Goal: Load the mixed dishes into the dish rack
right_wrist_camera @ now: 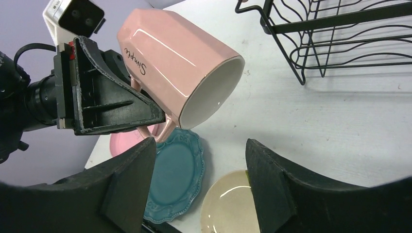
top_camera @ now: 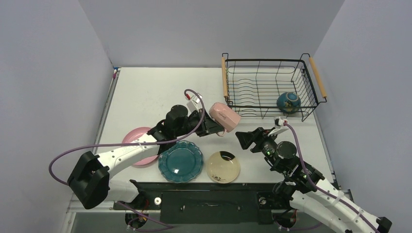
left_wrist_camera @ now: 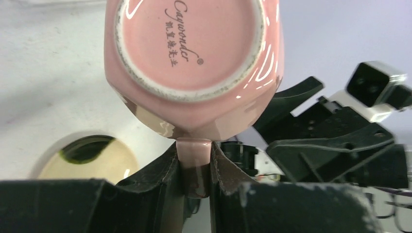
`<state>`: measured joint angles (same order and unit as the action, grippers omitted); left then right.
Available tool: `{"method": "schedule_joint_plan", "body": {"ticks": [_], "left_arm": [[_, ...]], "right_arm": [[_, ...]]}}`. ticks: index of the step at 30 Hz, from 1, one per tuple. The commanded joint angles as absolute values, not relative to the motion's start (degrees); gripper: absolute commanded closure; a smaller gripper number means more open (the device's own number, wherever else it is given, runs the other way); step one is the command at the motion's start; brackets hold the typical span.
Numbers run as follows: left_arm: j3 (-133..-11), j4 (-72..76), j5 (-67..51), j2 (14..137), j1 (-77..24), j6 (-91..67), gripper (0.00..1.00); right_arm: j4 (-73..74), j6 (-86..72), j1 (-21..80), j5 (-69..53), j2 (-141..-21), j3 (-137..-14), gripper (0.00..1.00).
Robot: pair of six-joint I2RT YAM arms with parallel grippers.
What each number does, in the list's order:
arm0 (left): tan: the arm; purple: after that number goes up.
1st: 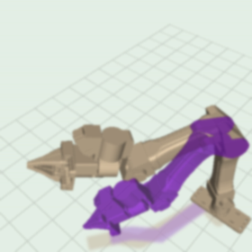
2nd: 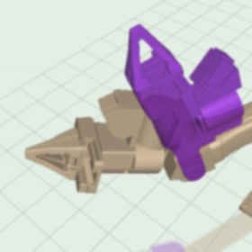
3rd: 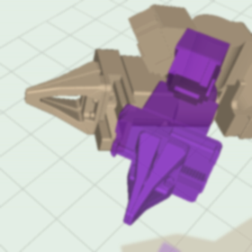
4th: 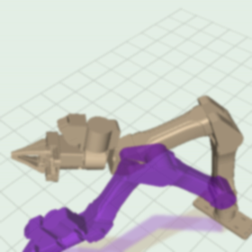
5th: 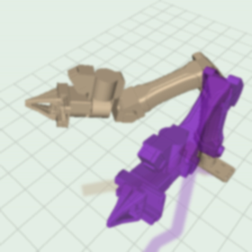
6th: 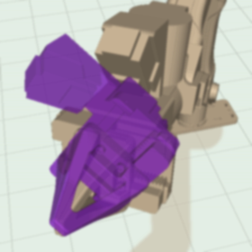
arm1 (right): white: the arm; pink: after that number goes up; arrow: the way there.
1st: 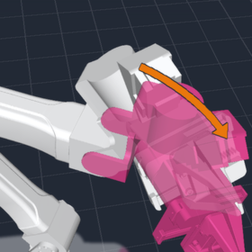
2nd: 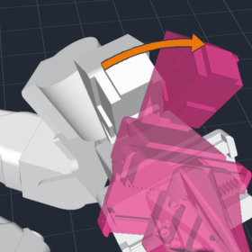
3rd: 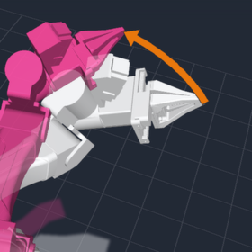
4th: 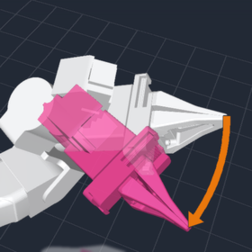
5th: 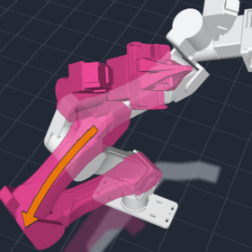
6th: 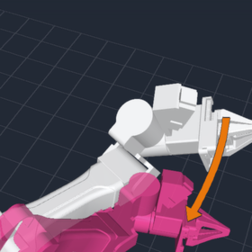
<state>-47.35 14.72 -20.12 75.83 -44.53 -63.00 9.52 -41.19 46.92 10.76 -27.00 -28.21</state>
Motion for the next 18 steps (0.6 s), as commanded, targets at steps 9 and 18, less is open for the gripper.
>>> {"method": "schedule_joint_plan", "body": {"ticks": [9, 18], "left_arm": [[-57.5, 3.8, -15.5, 71.8, -46.2, -35.2, 1.00], [-65.0, -5.4, -8.6, 73.6, -51.5, -22.6, 1.00]], "right_arm": [[23.4, -41.8, 46.9, 19.6, -26.5, -36.1, 0.37], [36.1, -43.3, 46.9, 28.5, -25.9, -43.2, 0.38]]}}
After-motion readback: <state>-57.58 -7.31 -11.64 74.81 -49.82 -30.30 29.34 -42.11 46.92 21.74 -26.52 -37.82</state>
